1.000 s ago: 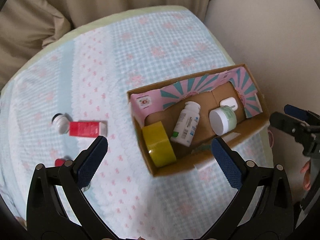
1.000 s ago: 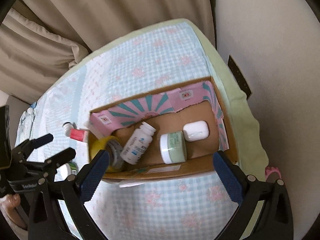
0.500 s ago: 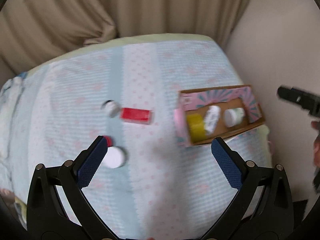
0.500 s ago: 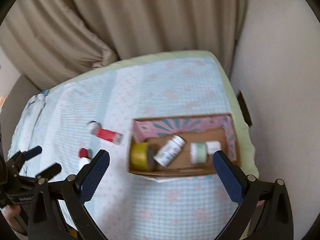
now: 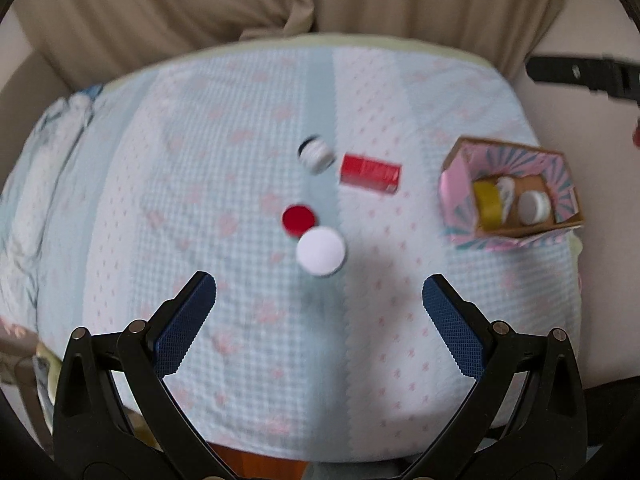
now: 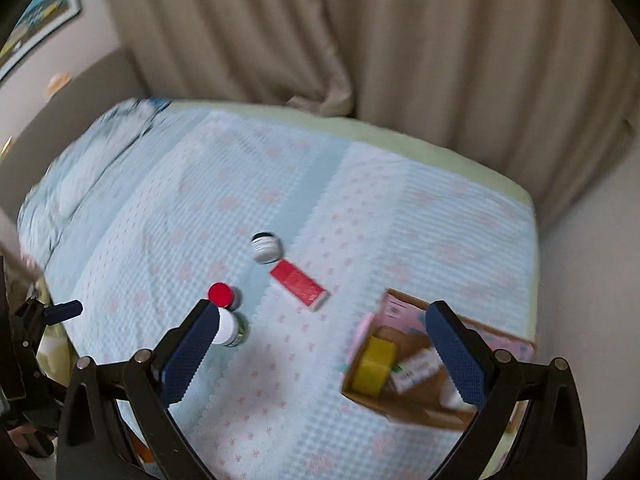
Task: Organize rigid objects
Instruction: 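Move both tools back toward the red box and jars on the bed, then grasp the white-lidded jar with left tool while right tool grasps the red box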
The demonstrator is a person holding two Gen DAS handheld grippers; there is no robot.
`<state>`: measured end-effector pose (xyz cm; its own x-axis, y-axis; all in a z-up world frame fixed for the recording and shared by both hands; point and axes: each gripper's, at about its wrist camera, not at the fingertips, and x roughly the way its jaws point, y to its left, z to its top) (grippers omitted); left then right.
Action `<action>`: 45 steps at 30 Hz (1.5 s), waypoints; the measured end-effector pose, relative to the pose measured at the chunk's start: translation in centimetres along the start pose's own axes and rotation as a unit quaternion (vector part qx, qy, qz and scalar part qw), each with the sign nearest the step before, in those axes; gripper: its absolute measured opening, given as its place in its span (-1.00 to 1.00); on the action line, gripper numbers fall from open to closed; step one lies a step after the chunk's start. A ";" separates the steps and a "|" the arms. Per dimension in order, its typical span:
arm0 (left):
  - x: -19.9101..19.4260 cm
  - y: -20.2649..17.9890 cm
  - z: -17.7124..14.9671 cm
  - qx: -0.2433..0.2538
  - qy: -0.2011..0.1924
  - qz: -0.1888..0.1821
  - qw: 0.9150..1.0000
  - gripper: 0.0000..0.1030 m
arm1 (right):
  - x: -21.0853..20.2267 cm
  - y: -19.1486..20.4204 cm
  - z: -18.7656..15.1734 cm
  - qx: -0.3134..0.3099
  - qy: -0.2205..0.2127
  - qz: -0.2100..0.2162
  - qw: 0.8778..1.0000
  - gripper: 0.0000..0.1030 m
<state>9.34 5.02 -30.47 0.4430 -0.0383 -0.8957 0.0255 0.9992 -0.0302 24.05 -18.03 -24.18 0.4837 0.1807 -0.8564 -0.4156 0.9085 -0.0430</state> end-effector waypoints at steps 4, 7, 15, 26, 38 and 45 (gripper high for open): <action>4.5 1.0 -1.1 -0.014 0.038 -0.009 0.999 0.99 | 5.0 1.7 1.0 -0.044 0.027 0.024 0.998 1.00; 8.9 1.2 -2.1 -0.025 0.071 -0.015 0.997 0.99 | 9.2 2.8 0.8 -0.085 0.048 0.016 0.995 1.00; 18.8 0.6 -2.7 -0.042 0.093 0.001 0.995 0.99 | 21.0 3.9 -0.7 -0.195 0.132 0.011 0.972 1.00; 26.6 -1.3 -1.9 -0.034 0.103 0.002 0.994 0.87 | 32.5 4.2 -1.6 -0.255 0.216 0.043 0.941 0.77; 29.4 -2.3 -1.0 -0.054 0.094 0.003 0.994 0.38 | 37.2 4.0 -2.2 -0.276 0.257 0.067 0.924 -0.04; 29.5 -1.6 -0.7 -0.055 0.093 -0.005 0.994 0.32 | 37.5 4.9 -2.5 -0.286 0.256 0.068 0.921 -0.17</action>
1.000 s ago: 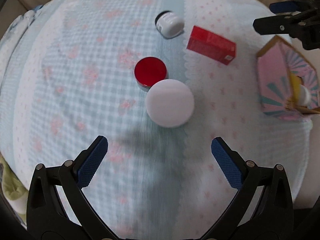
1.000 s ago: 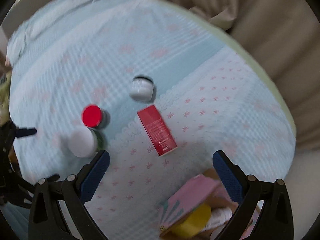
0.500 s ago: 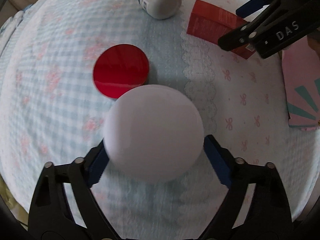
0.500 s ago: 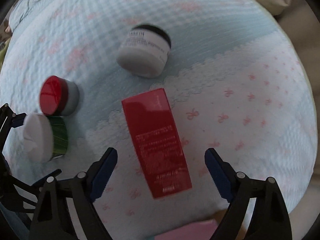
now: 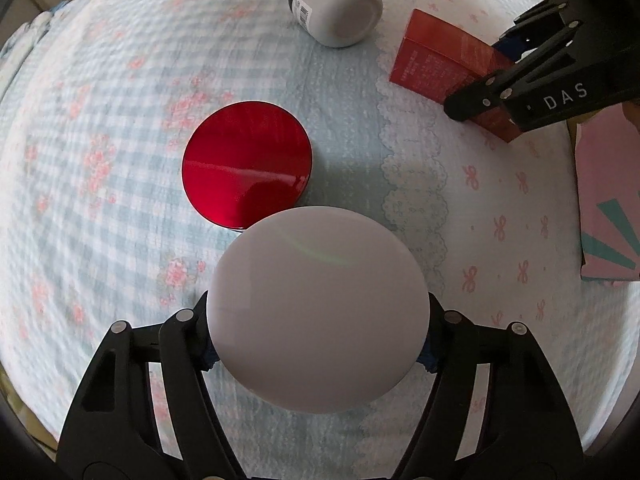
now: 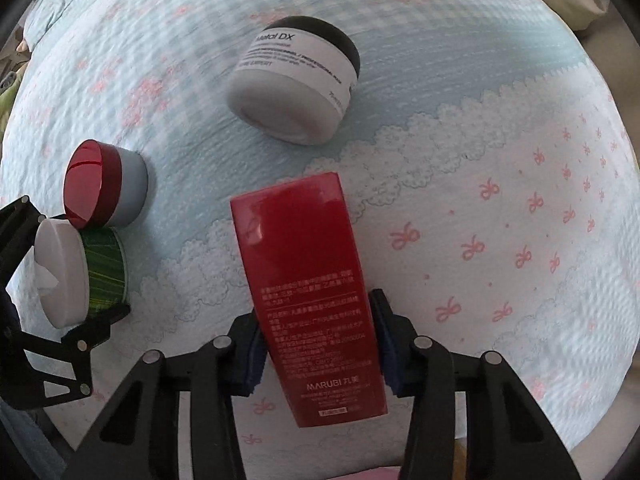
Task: Organize rigid objects
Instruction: 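Grasp the white-lidded jar with left tool while right tool grasps the red box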
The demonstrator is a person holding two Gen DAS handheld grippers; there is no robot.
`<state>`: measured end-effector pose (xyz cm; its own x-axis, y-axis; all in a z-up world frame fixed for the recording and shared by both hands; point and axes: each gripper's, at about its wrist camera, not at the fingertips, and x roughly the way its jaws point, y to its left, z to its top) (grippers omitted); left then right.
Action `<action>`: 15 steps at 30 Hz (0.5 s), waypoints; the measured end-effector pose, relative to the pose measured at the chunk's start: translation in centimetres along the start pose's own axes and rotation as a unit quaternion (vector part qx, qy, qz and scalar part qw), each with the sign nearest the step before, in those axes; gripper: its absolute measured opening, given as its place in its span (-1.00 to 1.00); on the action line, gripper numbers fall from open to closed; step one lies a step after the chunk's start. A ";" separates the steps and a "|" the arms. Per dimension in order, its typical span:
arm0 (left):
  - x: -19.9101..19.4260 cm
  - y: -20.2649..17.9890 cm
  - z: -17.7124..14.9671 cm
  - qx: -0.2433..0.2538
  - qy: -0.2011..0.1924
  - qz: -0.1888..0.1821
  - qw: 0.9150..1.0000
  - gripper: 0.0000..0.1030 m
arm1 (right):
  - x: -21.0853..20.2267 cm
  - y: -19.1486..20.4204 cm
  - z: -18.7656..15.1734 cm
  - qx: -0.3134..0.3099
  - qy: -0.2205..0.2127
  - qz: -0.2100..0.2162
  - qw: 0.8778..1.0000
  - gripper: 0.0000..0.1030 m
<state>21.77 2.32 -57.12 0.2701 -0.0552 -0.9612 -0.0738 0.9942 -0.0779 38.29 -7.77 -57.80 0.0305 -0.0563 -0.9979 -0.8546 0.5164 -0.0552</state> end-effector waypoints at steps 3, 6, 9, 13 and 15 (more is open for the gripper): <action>-0.2 0.7 0.0 -0.005 -0.002 -0.004 1.000 0.32 | 0.0 0.4 0.1 0.004 0.000 -0.002 1.000 -0.17; -1.0 1.0 -0.1 -0.016 -0.008 -0.008 1.000 0.32 | -0.4 0.5 0.3 0.013 -0.001 0.008 1.000 -0.18; -2.2 1.5 0.2 -0.018 -0.015 -0.007 1.000 0.32 | -1.4 0.5 0.3 0.022 -0.008 0.016 1.000 -0.18; -3.8 1.9 0.2 -0.021 -0.026 -0.008 0.999 0.32 | -3.0 1.2 0.2 0.032 -0.020 0.019 0.999 -0.18; -4.9 2.3 0.4 -0.023 -0.033 -0.007 0.999 0.32 | -4.1 1.6 0.0 0.042 -0.028 0.021 0.999 -0.18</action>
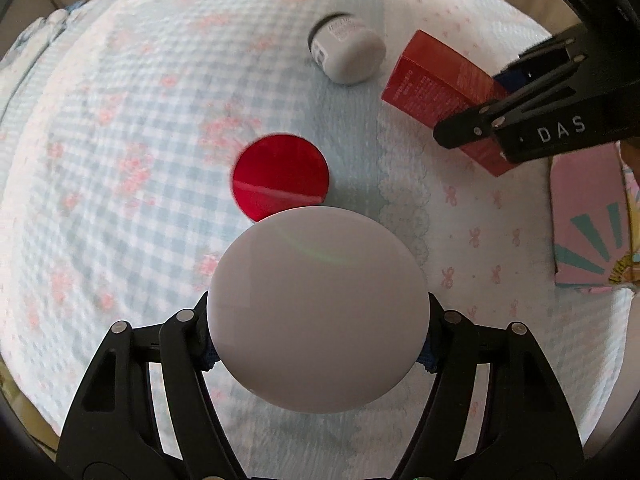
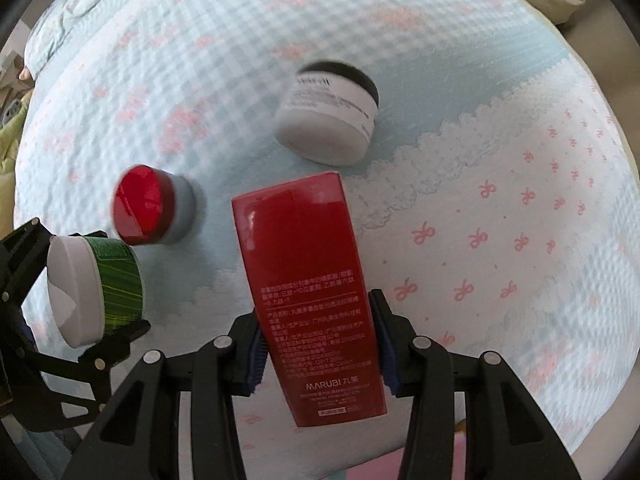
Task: Organize rigid objects
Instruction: 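Grasp the white-lidded jar with left tool while right tool grasps the red box, then lift the white jar and red box and carry both over the cardboard box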
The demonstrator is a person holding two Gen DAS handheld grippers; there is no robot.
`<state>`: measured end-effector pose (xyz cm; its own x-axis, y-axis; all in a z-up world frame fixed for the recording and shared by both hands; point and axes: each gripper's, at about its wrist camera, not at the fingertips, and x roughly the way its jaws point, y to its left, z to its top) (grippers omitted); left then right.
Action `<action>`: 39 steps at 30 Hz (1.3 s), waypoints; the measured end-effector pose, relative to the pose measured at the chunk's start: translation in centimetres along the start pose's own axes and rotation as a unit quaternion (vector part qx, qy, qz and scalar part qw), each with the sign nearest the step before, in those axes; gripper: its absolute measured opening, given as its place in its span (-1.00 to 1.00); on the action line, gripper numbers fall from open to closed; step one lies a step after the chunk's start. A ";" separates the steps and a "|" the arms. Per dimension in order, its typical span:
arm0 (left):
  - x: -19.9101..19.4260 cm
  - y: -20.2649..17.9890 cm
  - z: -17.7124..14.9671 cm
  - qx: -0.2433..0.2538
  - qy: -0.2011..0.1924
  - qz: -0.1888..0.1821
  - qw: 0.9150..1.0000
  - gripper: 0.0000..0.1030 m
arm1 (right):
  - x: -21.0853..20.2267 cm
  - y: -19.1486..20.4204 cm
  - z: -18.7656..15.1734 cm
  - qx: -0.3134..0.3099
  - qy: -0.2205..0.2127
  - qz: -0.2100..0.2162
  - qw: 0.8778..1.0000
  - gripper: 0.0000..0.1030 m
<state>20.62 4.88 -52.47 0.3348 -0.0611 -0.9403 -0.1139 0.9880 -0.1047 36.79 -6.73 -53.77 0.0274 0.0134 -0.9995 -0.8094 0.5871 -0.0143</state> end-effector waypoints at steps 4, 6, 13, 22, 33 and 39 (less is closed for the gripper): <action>-2.4 0.7 0.1 -0.006 -0.011 -0.001 1.000 0.32 | -2.6 0.7 -0.4 0.024 -0.019 0.005 1.000 -0.18; -4.2 0.9 -0.1 -0.007 -0.019 -0.001 1.000 0.32 | -4.4 1.2 -0.8 0.040 -0.030 0.008 0.999 -0.18; -10.9 0.6 -0.6 0.002 -0.043 -0.012 0.999 0.32 | -11.4 2.7 -3.9 0.122 -0.072 0.028 0.990 -0.18; -19.2 -2.2 -0.9 0.023 -0.057 -0.036 0.997 0.32 | -18.9 3.1 -10.1 0.233 -0.122 0.064 0.963 -0.18; -24.0 -12.8 3.2 0.114 -0.086 -0.097 0.985 0.32 | -25.9 -1.9 -22.2 0.348 -0.149 0.011 0.925 -0.18; -23.0 -20.1 5.3 0.161 -0.073 -0.134 0.975 0.32 | -26.8 -6.6 -29.2 0.418 -0.143 -0.020 0.897 -0.18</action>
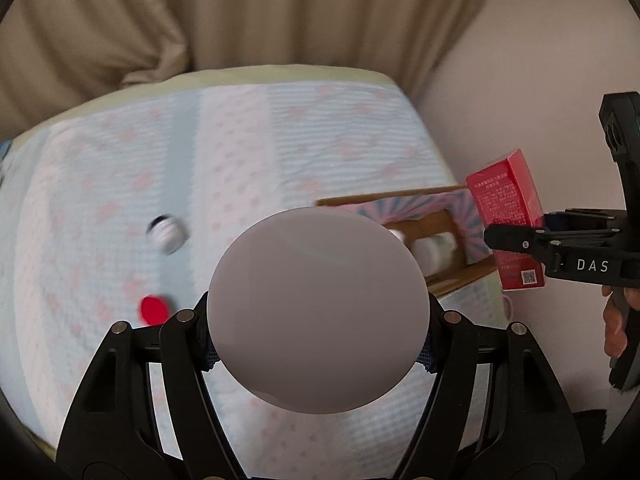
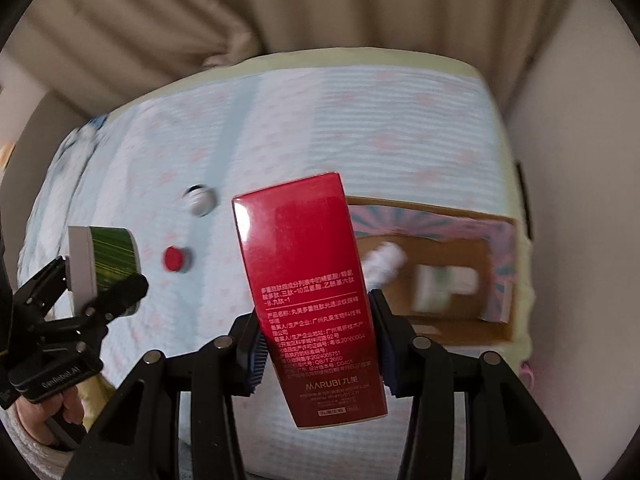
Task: Organize rigid objects
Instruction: 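Lift the white jar and red box and carry both over the cardboard box, then open both tools to drop the white jar and red box into the box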
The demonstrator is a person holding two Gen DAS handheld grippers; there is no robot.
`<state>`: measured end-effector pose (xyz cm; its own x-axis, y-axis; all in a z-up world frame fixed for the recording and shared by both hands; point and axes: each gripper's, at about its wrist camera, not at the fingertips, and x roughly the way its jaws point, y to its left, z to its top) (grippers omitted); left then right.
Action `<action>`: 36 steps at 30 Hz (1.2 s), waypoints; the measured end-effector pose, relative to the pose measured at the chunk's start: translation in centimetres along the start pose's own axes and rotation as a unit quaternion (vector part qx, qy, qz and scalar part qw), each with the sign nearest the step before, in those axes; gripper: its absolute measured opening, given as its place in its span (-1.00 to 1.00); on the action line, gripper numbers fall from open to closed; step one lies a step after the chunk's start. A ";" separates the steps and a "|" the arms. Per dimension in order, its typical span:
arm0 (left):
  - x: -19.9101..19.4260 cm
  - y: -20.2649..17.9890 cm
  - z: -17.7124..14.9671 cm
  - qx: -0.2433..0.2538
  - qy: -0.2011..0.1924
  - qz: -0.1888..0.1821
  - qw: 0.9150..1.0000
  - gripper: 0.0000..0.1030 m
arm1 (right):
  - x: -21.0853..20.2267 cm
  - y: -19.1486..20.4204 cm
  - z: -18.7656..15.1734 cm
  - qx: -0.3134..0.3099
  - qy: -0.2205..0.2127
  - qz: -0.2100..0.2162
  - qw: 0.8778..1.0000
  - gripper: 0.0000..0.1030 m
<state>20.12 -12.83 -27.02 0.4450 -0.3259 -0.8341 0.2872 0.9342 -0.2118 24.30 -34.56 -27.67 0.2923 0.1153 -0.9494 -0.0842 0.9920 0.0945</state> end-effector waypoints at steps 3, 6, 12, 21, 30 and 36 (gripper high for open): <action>1.9 -3.2 1.4 0.021 0.015 -0.016 1.000 0.32 | -0.2 -3.7 -0.3 0.037 -0.004 -0.011 0.999 -0.18; 4.3 -5.8 2.5 0.045 0.034 -0.029 0.998 0.32 | 0.1 -6.9 -0.8 0.071 -0.004 -0.015 0.997 -0.18; 9.8 -10.7 3.7 0.088 0.074 -0.043 0.992 0.32 | 2.5 -12.5 -1.7 0.130 0.006 -0.010 0.991 -0.18; 19.9 -14.4 1.4 0.143 0.151 -0.025 0.978 0.32 | 9.4 -17.1 -2.7 0.147 0.033 -0.028 0.988 -0.18; 24.5 -15.9 -0.9 0.165 0.208 -0.009 0.964 0.32 | 12.7 -19.2 -3.1 0.200 0.039 -0.006 0.979 -0.18; 23.7 -16.7 -1.1 0.194 0.186 0.005 0.963 0.99 | 13.4 -19.4 -2.7 0.205 0.012 -0.002 0.979 0.50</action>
<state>24.97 -35.98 -43.78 0.1352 -0.1761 -0.9750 0.6117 0.7890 -0.0577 27.31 -52.42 -43.03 0.2680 0.1145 -0.9566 0.3073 0.9309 0.1976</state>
